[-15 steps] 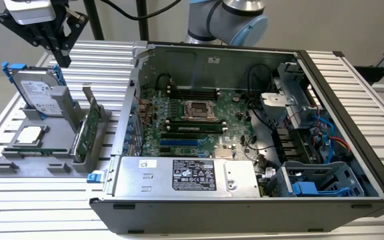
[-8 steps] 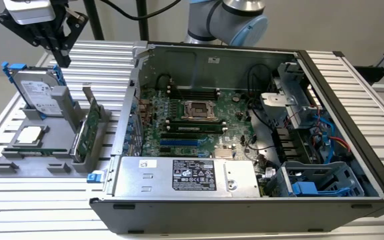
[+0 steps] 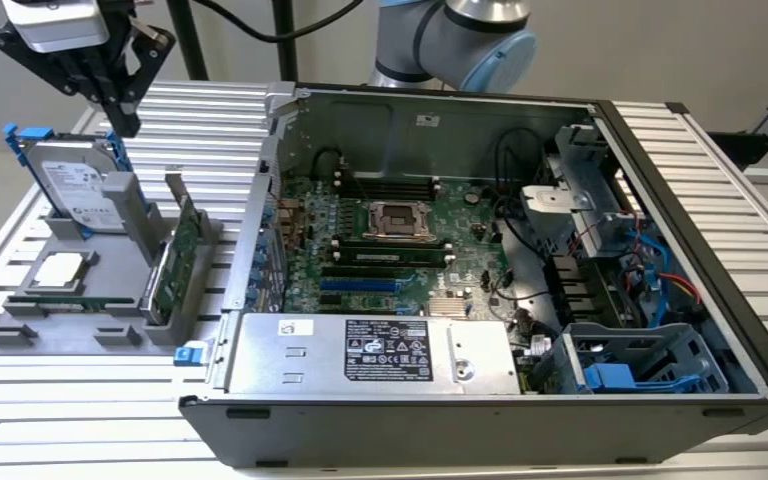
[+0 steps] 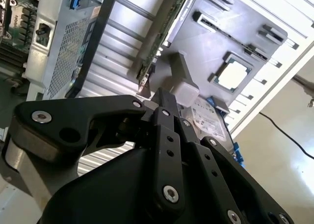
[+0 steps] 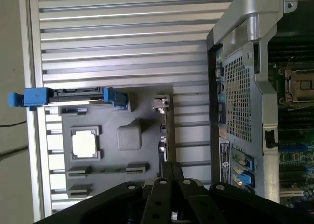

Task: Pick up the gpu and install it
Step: 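Reach for the gpu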

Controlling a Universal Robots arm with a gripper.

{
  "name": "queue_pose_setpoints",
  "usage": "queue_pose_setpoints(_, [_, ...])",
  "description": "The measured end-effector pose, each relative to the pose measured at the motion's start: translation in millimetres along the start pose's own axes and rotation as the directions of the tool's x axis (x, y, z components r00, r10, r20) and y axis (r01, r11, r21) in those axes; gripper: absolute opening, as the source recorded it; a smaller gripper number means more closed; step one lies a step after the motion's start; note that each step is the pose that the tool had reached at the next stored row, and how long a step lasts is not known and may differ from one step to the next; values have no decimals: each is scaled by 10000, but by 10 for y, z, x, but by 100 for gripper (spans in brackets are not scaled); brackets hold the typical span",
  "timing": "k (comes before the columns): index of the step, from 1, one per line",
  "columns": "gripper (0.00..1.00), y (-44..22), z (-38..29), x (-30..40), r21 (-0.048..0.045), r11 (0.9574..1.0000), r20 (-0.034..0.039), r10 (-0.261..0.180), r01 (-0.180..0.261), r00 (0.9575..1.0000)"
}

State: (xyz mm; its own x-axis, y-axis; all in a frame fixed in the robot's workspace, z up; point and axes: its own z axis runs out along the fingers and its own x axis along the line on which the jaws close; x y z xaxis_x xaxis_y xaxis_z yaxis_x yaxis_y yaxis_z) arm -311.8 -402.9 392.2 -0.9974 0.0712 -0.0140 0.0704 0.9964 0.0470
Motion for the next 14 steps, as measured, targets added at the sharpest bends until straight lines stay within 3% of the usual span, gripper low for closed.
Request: queue_pose_setpoints(14, [0,-168,-5,-12,1,10000,-11,3,-3,10000])
